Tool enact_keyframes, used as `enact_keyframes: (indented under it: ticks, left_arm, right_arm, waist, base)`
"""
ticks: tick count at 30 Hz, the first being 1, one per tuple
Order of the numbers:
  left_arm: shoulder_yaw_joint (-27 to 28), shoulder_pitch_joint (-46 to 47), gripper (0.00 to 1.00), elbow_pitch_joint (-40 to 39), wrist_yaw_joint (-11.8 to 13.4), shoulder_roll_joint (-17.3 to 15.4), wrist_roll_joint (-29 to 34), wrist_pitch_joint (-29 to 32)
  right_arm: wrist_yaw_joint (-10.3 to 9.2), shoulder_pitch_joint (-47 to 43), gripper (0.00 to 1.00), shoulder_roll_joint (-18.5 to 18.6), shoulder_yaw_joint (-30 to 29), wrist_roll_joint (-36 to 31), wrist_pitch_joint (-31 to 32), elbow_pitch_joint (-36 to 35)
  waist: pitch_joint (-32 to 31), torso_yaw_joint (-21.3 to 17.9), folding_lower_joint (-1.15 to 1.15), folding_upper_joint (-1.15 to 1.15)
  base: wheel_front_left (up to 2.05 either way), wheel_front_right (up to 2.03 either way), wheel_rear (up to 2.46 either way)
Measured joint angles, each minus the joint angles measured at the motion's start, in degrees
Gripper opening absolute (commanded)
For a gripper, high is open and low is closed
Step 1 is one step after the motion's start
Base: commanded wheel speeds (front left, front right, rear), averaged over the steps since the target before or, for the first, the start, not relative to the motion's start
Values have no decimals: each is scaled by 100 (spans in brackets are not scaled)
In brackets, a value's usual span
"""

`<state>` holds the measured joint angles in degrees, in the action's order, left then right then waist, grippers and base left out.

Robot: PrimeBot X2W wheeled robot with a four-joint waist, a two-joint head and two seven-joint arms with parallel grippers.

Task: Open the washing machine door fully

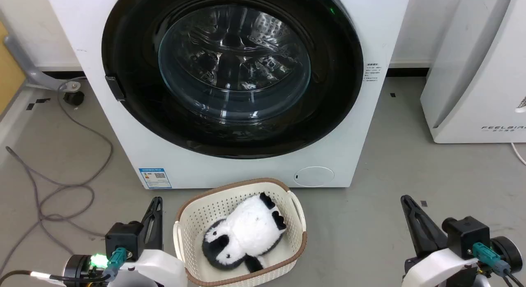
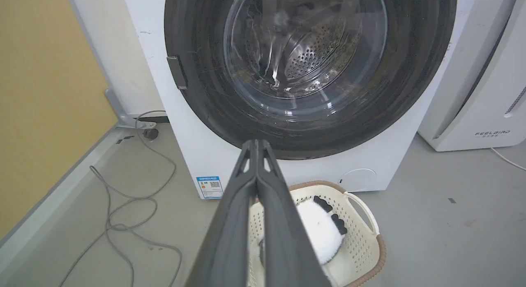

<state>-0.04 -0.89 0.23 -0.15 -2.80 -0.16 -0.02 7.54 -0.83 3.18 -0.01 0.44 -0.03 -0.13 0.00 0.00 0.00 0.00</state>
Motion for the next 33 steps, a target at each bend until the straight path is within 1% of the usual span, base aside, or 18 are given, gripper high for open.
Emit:
enact_keyframes:
  ticks: [28, 29, 33]
  left_arm:
    - [-2, 0, 0, 0, 0, 0, 0, 1]
    - [-1, -2, 100, 1, -1, 0, -1, 0]
    - [-4, -4, 100, 5, -1, 0, -1, 0]
  right_arm:
    - [1, 0, 0, 0, -1, 0, 0, 0]
    - [1, -2, 100, 0, -1, 2, 0, -1]
    - [1, -4, 100, 1, -1, 3, 0, -1]
  waist:
    - [0, 0, -1, 0]
    - [0, 0, -1, 0]
    - [0, 0, -1, 0]
  base:
    - [0, 0, 0]
    - [0, 0, 0]
    - [0, 0, 0]
